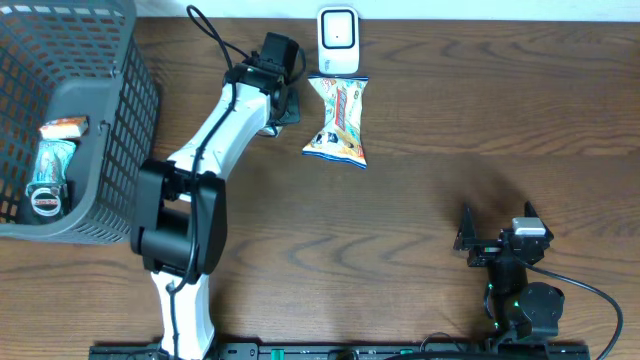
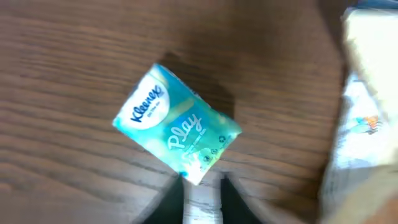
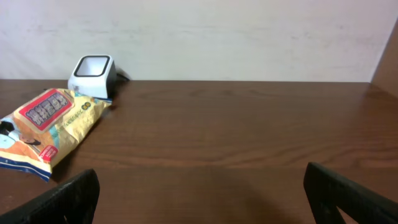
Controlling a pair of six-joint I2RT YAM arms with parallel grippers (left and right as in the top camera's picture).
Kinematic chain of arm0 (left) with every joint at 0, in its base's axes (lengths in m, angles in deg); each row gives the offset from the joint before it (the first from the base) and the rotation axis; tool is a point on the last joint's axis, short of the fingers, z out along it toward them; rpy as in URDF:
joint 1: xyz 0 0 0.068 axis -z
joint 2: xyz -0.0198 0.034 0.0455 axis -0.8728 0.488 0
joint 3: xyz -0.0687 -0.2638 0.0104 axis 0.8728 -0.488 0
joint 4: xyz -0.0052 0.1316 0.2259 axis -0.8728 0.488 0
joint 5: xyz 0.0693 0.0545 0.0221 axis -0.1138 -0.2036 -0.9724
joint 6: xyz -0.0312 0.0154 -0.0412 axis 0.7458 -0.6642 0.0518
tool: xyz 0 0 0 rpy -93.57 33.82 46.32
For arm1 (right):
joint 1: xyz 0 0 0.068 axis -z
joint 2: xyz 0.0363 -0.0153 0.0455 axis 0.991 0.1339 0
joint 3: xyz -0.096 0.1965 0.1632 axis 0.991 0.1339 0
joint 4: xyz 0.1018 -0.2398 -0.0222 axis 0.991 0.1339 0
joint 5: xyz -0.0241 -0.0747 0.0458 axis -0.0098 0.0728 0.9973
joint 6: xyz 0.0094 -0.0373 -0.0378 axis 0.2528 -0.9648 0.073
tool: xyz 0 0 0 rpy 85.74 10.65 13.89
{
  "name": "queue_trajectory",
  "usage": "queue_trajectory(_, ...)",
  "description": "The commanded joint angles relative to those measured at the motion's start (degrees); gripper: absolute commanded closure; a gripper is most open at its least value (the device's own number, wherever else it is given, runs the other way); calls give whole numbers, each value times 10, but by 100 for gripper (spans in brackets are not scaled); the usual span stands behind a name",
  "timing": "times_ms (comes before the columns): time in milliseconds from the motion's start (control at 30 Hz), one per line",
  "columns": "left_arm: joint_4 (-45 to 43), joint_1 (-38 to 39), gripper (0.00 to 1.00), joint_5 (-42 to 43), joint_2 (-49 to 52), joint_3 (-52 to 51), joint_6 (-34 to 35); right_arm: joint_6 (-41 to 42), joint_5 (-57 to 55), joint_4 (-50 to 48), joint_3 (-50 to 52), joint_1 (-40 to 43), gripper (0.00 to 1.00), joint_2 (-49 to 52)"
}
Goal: Scan the item barcode
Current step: 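Carry the tissue pack to the scanner and hold it near the window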
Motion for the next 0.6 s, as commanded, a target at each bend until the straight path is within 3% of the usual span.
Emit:
queue_trajectory(0,-3,-7,64,-11,-89,20,-3,6,-4,3,1,2,1,-4)
queue_trajectory(67,-5,-9,60,-11,-124,20,-19,6,-4,3,1,2,1,-4)
queue_trajectory(133,-1,-9,35,-11,-159,20,-40,6,-4,3,1,2,1,-4)
queue_trajectory(233,14,-10,19,-12,-206,20,-81,6,-4,3,1,2,1,-4)
queue_trajectory(267,24,-10,5,-12,-220,20,-95,6,-4,3,1,2,1,-4)
queue_trajectory(433,73,-10,2,-12,-260,20,-113,6,-4,3,1,2,1,-4)
queue_trajectory(567,100,-20,2,-17,-274,20,-221,6,-4,3,1,2,1,-4)
